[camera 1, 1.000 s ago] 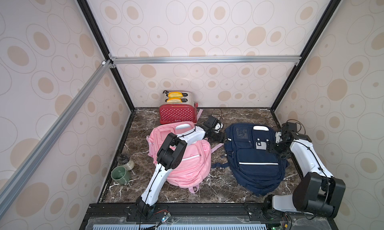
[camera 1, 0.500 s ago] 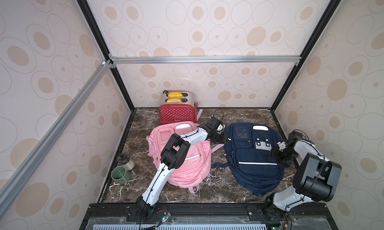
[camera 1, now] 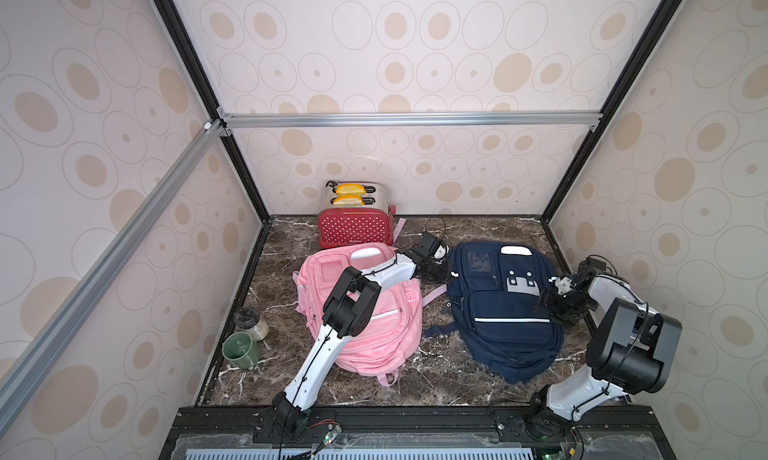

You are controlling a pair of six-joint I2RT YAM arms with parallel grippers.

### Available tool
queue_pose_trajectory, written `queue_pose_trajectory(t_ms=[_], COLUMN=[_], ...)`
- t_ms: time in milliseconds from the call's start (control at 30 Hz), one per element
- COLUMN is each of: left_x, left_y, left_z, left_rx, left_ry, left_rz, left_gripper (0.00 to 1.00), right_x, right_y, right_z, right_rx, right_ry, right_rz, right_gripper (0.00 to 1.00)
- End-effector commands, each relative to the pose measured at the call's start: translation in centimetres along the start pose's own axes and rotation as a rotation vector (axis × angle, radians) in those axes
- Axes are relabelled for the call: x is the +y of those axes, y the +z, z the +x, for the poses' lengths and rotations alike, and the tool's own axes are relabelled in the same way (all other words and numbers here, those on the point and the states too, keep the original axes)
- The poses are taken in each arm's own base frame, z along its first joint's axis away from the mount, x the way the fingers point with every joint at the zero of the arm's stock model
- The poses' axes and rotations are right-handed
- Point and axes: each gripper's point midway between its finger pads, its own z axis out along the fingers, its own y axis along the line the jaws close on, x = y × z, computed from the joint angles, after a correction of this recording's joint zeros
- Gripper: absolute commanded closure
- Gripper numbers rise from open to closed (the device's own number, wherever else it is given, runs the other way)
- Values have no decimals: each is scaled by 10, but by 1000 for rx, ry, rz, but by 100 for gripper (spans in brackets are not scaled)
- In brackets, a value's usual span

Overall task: Zip up the backpack
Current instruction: Adjust the backpack at the center of the board.

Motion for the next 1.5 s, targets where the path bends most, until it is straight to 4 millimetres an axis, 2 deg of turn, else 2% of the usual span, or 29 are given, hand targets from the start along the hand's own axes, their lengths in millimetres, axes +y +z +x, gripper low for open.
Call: queue_pose_trajectory(t_ms=[0, 100, 233, 467, 633, 733, 867, 1033, 1133, 1233, 1333, 1467], left_x=[-54, -60, -53, -35, -18, -1, 19, 30, 37, 42, 48, 48], left_y=[-41, -56, -70, -85, -86, -84, -72, -57, -53, -54, -66, -94], left_z=[-21, -21, -21, -16, -7, 0, 7, 12, 13, 13, 8, -4], left_rx=[-68, -79, -94, -83, -58, -39, -2, 28, 35, 47, 32, -13], left_ry=[102, 108, 88, 69, 31, -11, -66, -88, -98, -97, -86, -37], left_rz=[88, 90, 68, 1, -64, -103, -120, -133, -144, -166, -208, -258], left_gripper=[96, 96, 95, 95, 97, 97, 95, 93, 82, 61, 39, 30], right_x=[21, 32, 47, 63, 65, 69, 72, 69, 68, 73, 80, 85], right_y=[-4, -8, -8, 17, 31, 36, 47, 49, 43, 30, 7, -29], right_z=[-29, -45, -57, -56, -56, -59, -65, -69, -69, -71, -73, -74], right_rx=[-64, -91, -97, -29, 11, 27, 55, 59, 39, 7, -55, -150], right_ry=[-32, -46, -86, -129, -133, -147, -164, -165, -179, -192, -210, -238], right_rz=[-94, -144, -182, -207, -210, -214, -198, -173, -161, -166, -170, -137], right_gripper=[33, 34, 35, 35, 35, 35, 35, 35, 34, 33, 30, 28])
